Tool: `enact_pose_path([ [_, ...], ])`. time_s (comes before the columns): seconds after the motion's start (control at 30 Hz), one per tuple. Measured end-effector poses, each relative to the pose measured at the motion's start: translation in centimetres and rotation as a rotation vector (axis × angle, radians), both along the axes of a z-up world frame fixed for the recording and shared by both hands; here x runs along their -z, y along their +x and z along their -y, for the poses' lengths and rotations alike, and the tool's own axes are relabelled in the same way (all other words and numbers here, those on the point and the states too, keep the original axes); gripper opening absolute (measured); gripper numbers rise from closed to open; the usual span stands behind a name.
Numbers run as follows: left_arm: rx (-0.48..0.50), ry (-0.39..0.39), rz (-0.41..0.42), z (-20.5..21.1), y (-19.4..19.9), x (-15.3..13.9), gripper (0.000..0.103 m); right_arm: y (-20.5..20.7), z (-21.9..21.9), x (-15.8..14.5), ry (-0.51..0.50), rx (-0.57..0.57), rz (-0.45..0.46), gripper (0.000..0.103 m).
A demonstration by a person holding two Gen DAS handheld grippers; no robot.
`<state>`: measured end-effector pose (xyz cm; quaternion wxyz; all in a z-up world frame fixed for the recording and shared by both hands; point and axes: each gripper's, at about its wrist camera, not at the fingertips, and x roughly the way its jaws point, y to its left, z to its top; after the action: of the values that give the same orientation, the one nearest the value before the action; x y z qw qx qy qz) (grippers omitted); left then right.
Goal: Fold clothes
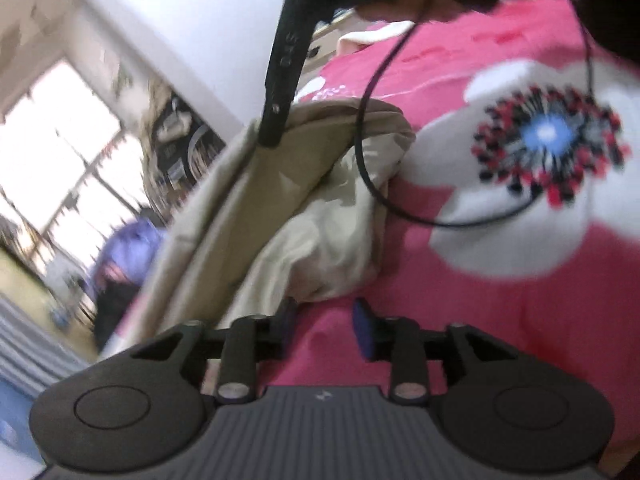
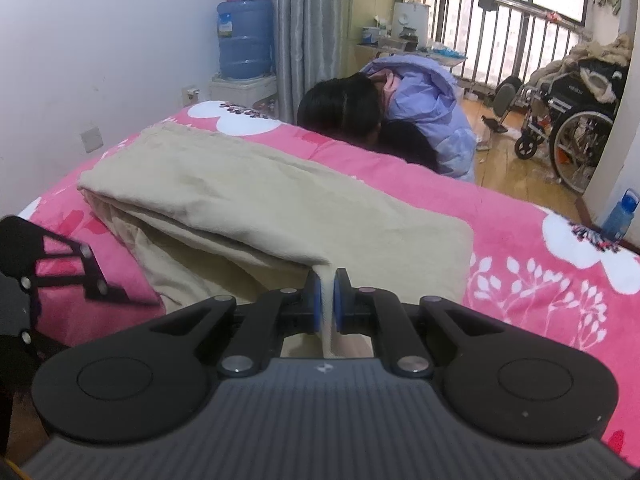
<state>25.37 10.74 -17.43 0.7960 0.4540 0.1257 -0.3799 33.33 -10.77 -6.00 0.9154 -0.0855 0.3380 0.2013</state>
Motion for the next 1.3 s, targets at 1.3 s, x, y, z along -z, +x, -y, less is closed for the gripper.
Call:
enact_pose_path([
  [1.3,0.656,0.246,0.047,6.3,6.0,2.4,0.015,-0.3,0.8,-0.1,0.019,-0.009,-0.028,0.021],
])
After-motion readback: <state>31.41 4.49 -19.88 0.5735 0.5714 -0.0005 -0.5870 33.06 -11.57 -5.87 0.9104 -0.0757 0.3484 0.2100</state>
